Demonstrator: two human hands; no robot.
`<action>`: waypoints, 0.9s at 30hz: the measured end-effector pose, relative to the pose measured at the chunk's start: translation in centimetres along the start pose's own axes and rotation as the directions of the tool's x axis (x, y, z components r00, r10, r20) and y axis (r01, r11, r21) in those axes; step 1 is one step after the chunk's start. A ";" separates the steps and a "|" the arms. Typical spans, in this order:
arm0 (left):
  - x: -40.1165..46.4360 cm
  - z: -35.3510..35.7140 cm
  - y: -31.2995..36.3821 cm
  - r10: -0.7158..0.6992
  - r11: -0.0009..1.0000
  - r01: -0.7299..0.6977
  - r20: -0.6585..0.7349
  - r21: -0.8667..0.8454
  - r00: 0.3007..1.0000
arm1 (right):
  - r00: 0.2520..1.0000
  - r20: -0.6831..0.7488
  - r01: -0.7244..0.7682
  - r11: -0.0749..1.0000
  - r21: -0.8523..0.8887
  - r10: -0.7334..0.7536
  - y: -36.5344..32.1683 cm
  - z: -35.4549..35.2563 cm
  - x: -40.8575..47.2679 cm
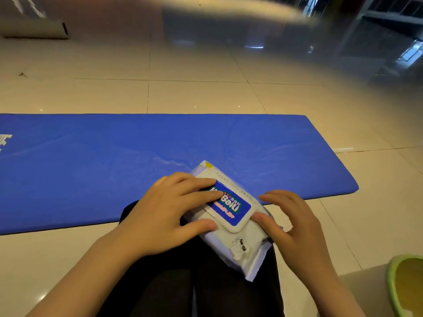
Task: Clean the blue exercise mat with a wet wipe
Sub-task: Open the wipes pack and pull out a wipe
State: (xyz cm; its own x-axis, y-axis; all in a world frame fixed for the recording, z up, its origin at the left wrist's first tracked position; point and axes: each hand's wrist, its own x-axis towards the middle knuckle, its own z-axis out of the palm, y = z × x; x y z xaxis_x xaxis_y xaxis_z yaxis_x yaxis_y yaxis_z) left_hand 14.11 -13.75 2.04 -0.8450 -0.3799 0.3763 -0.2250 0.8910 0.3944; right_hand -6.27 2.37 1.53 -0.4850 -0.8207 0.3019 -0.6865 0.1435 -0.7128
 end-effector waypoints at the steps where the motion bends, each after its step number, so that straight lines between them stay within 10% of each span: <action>1: 0.8 -0.1 -0.1 0.008 1.000 -0.008 0.000 0.007 1.000 | 1.000 -0.002 -0.008 1.000 -0.006 0.008 0.1 -0.2 0.2; 7: 3.4 1.0 0.8 0.028 0.999 -0.025 0.128 -0.025 0.991 | 1.000 0.023 -0.009 0.998 0.057 0.007 -0.9 0.3 -2.5; 17: -1.6 2.3 5.3 -0.244 0.962 0.260 -0.178 0.078 0.953 | 0.977 0.205 0.015 0.982 0.189 -0.055 -0.6 0.4 -1.4; 27: -0.6 2.6 6.1 -0.168 0.950 0.219 -0.227 0.223 0.959 | 0.952 0.307 -0.128 0.901 0.415 -0.006 -0.5 0.1 -1.7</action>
State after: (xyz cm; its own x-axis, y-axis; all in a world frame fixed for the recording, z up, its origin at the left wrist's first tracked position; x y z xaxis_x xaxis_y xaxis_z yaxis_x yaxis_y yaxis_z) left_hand 11.94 -7.47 2.02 -0.6629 -0.5703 0.4852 -0.5064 0.8188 0.2705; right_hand -5.05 3.61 1.33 -0.2914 -0.9516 0.0973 -0.3315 0.0051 -0.9434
